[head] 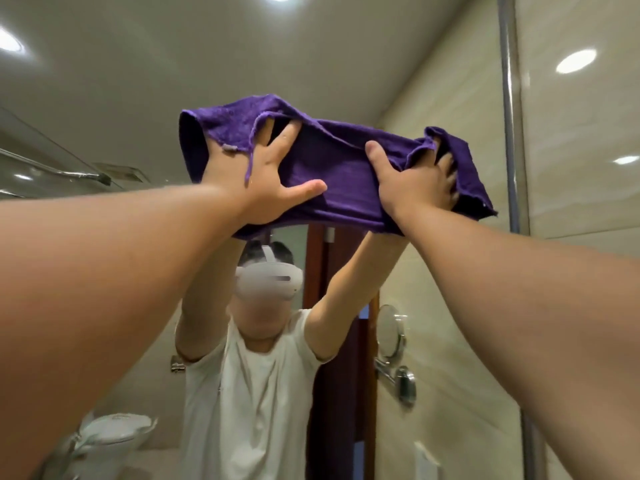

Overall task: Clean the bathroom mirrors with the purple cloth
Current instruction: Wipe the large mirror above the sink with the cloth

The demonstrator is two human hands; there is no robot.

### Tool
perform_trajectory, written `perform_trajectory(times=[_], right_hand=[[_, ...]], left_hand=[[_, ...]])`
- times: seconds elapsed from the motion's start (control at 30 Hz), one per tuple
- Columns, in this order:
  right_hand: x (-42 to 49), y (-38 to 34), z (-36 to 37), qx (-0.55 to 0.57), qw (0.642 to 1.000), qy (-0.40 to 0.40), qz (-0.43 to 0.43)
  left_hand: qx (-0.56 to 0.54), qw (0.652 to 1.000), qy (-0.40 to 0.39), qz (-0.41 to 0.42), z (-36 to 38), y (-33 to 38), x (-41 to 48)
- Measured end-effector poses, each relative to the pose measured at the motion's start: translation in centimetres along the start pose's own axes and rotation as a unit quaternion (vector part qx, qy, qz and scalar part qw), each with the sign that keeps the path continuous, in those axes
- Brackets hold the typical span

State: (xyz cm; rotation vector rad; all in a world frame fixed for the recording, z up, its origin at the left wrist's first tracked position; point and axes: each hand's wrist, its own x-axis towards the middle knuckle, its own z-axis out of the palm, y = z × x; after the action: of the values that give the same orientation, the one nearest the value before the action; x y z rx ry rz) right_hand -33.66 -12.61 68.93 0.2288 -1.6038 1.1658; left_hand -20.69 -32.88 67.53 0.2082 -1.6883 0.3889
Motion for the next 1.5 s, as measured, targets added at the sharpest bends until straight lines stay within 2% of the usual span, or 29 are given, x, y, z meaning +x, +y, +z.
perform_trajectory(times=[0.43,0.83,1.03,1.13,1.27,1.37,1.5], right_hand=[[2.7,-7.8,1.7,0.000,1.000,-0.009,-0.008],[-3.9,-7.3,2.4,-0.008,1.000,-0.008,-0.012],[-10.1,-6.0,2.6,-0.013,1.000,-0.003,0.000],[-12.6,-5.6,2.6,-0.024,1.000,-0.007,0.002],[-16.0,-5.1,2.6,-0.033,0.999,-0.018,0.006],[-18.6,-4.5,2.5,-0.029,0.999,-0.021,0.014],[-22.7,-3.8,2.5,-0.035,0.999,-0.029,0.022]], left_hand=[[0.016,0.999,-0.039,-0.014,-2.2,-5.8,6.1],[-0.024,1.000,0.003,-0.009,-0.3,-9.1,1.1],[-0.140,0.990,-0.008,0.011,1.3,-11.0,-4.2],[-0.245,0.969,-0.022,-0.010,1.3,-11.0,-7.0],[-0.122,0.992,-0.029,0.009,-0.1,-12.0,-10.5],[-0.035,0.999,0.008,0.020,-1.6,-12.1,-13.5],[-0.021,0.999,-0.025,0.022,-2.7,-12.7,-17.3]])
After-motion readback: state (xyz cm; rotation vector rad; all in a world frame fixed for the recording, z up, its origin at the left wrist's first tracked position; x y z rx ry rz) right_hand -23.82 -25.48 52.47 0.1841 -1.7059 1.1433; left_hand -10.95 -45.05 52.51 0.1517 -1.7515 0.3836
